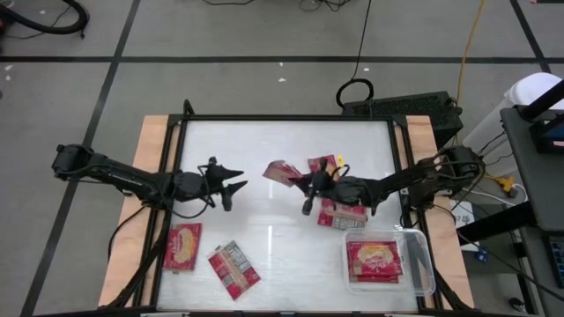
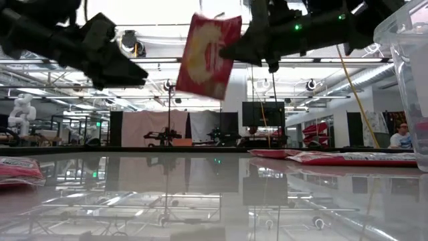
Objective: Sort popcorn bags into baskets
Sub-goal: Put the red popcorn pack into the transparent bin
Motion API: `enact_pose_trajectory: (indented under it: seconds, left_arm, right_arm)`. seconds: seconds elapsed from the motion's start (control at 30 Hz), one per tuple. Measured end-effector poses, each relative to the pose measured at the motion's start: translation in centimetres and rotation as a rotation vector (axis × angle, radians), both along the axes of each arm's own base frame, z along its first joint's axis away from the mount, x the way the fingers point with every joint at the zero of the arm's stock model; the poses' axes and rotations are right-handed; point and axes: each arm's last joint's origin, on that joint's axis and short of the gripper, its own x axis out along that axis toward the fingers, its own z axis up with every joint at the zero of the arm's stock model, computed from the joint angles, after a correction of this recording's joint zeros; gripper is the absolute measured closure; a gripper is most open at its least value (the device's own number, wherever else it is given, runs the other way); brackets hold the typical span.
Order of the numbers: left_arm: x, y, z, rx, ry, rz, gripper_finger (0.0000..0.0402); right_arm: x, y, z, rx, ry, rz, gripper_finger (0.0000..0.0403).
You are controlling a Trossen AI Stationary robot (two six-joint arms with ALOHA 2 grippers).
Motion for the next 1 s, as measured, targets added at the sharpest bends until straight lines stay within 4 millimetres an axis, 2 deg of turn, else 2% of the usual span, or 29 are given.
enact_pose_trajectory:
  seconds: [0.17, 0.37, 0.5, 0.73, 1.0]
  left_arm:
    - [-0.8, -0.5, -1.3, -0.03, -0.134, -0.083, 0.0186]
    - [-0.3, -1.0, -1.5, -0.05, -0.185, -0.106, 0.012]
    - [0.2, -1.0, -1.1, -0.054, -0.26, -0.1, 0.0094]
    - [1.0, -1.1, -0.2, 0.007, -0.384, -0.143, 0.0104]
    - [3.6, -1.5, 1.1, 0.082, -0.401, -0.18, 0.0137]
  right_arm:
    - [-0.6, 0.0, 0.3, 0.002, -0.142, 0.029, 0.0394]
    - [-0.5, 0.0, 0.7, -0.009, -0.218, 0.029, 0.0394]
    - [-0.4, 0.1, 1.1, -0.01, -0.313, 0.073, 0.0394]
    - [-0.2, 0.2, 0.8, -0.04, -0.41, 0.07, 0.0394]
    - [0.6, 0.4, 1.6, -0.077, -0.482, 0.161, 0.0394]
